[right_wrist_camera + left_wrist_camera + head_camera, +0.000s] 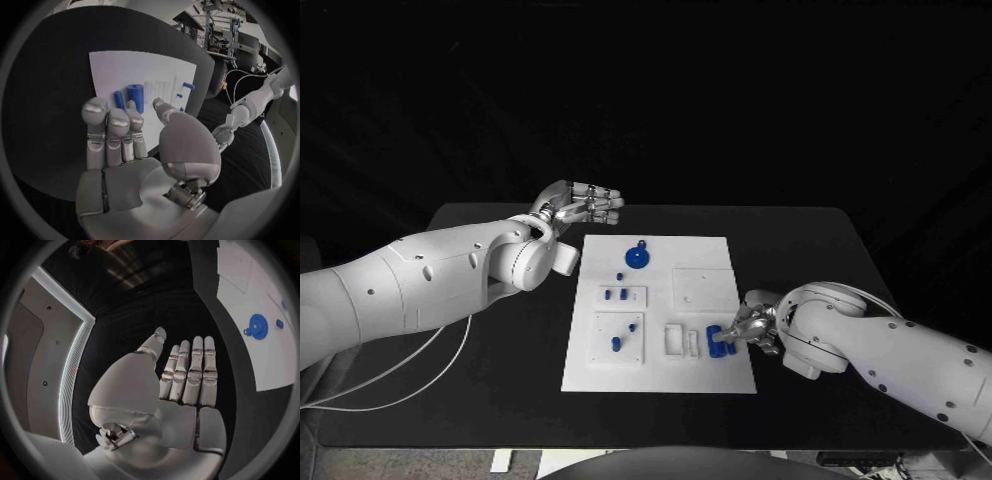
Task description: Assemble the parts on the task board
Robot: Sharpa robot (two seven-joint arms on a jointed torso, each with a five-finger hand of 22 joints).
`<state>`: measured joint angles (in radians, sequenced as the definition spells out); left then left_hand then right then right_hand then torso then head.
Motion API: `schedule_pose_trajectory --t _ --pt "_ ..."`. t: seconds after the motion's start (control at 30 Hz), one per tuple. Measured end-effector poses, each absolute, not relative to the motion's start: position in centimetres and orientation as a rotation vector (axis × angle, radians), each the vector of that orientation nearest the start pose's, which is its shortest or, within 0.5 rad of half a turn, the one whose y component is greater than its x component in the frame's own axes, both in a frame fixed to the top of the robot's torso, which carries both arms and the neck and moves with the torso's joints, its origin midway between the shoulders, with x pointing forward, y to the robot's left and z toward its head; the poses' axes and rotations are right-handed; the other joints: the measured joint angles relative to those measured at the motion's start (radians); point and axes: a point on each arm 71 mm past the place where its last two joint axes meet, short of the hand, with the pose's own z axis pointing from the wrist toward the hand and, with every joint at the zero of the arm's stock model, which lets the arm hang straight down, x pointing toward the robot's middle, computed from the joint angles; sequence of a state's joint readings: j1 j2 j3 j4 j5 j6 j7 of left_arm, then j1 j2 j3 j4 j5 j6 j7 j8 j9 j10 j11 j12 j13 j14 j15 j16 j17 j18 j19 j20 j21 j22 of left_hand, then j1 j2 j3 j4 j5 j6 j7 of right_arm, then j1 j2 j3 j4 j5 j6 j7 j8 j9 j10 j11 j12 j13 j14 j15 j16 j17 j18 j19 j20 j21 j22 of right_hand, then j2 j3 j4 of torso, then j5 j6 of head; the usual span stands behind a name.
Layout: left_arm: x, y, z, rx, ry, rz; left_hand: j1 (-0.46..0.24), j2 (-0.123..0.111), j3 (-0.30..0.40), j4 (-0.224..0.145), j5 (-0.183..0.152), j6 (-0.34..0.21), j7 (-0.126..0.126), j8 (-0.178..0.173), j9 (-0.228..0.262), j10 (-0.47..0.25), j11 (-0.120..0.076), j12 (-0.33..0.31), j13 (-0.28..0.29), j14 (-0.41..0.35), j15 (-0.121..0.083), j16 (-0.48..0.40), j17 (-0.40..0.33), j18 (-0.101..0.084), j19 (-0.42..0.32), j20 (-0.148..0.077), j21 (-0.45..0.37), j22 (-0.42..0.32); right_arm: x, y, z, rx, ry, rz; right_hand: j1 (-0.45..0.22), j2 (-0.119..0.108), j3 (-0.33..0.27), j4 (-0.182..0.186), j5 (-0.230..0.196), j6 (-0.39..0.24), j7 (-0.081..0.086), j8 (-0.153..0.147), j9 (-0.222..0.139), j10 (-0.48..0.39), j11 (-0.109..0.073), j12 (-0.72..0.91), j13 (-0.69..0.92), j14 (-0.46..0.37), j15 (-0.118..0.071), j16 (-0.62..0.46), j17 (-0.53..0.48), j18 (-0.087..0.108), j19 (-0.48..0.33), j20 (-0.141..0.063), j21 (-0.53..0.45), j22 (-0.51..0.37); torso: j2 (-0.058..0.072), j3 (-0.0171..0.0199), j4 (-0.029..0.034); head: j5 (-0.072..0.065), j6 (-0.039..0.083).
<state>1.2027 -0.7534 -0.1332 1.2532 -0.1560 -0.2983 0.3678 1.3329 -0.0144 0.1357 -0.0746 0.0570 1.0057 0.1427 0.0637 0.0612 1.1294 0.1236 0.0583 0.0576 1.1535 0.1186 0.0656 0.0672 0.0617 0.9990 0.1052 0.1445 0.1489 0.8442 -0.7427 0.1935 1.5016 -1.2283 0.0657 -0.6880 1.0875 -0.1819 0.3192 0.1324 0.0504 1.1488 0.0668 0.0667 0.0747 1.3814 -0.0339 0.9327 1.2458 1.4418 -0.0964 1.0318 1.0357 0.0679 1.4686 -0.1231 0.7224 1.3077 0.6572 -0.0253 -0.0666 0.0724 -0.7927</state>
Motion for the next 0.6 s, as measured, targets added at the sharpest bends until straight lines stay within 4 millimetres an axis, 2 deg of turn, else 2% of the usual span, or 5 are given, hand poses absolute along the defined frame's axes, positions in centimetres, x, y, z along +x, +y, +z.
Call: schedule_pose_trajectory --t 0.33,0.4,0.6 --pt "52.38 24.45 -22.45 -0.988 1.509 -1.285 0.004 0.004 -0.030 -0.001 0.000 0.000 0.000 0.000 0.000 0.000 0.000 0.000 0.000 -0.003 0.003 0.000 0.000 0.000 0.004 0.004 0.000 -0.010 43.64 -18.49 -31.54 0.344 2.392 0.300 0.000 0.000 0.000 -0.011 0.000 -0.005 0.005 0.000 0.000 0.000 0.000 -0.009 0.003 0.000 0.000 -0.005 0.002 0.000 0.000 0.000 0.000 0.000 -0.001 -0.0008 -0.0007 0.004 -0.001" --pt "52.38 24.41 -22.45 -0.988 1.510 -1.285 0.013 0.013 -0.050 -0.002 0.000 0.000 0.000 0.000 0.000 0.000 0.000 0.000 0.000 -0.003 0.003 0.000 0.000 0.000 0.004 0.004 0.000 -0.020 43.67 -18.35 -31.66 0.340 2.391 0.297 0.000 0.000 0.000 -0.011 0.000 -0.005 0.005 0.000 0.000 0.000 0.000 -0.009 0.003 0.000 0.000 -0.005 0.002 0.000 0.000 0.000 0.000 0.000 -0.001 -0.0008 -0.0007 0.005 -0.001" --pt "52.38 24.30 -22.47 -0.988 1.513 -1.288 0.013 0.013 -0.053 -0.002 0.000 0.000 0.000 0.000 0.000 0.000 0.000 0.000 0.000 -0.003 0.003 0.000 0.000 0.000 0.006 0.002 0.000 -0.022 43.77 -17.79 -32.07 0.329 2.388 0.291 0.000 0.000 0.001 -0.018 0.000 -0.005 0.005 0.000 0.000 0.000 0.000 -0.009 0.003 0.000 0.000 -0.010 0.002 0.000 0.000 0.000 0.000 0.000 -0.001 -0.0007 -0.0007 0.006 -0.002"
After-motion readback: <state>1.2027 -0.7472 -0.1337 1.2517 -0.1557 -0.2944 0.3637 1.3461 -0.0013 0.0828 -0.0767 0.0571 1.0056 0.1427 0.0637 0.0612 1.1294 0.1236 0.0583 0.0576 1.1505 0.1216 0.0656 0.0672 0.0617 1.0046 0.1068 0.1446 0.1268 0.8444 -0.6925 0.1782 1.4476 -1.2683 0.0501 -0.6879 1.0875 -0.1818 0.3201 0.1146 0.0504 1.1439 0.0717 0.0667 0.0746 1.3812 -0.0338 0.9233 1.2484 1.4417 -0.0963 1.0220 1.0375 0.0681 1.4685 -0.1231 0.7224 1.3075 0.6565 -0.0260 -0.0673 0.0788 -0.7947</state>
